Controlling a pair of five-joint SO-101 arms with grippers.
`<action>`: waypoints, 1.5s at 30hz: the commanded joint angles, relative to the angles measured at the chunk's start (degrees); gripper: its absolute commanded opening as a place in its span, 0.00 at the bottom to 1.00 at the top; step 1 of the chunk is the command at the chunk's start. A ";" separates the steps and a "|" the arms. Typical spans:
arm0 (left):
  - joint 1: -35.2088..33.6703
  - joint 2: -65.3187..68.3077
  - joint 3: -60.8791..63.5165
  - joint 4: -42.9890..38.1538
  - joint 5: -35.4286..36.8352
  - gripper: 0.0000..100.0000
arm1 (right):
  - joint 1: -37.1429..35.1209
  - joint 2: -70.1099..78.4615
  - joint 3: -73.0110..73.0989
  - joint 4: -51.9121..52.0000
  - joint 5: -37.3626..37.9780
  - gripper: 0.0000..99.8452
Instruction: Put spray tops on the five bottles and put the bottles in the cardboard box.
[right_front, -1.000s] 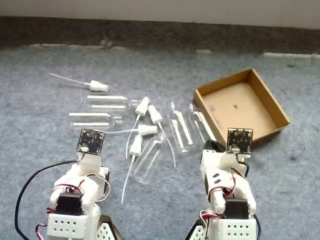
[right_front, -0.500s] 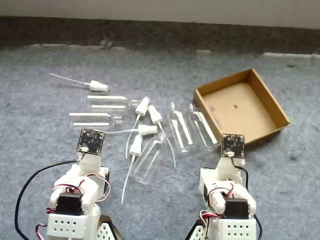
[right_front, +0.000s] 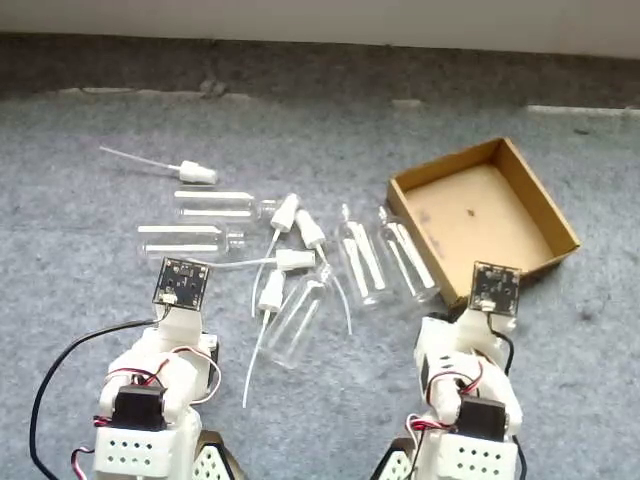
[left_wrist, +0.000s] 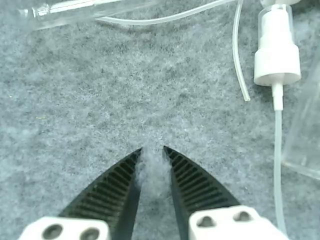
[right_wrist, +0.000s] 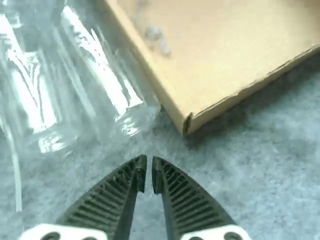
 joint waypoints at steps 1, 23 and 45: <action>-0.40 -0.31 1.19 0.44 0.00 0.01 | 6.29 -0.75 -4.09 -7.52 -0.62 0.01; -0.40 -0.31 1.19 0.44 0.00 0.01 | 9.80 0.57 -28.00 6.99 25.23 0.18; -0.40 -0.31 1.19 0.44 0.00 0.01 | -11.82 62.90 -66.68 21.41 25.14 0.18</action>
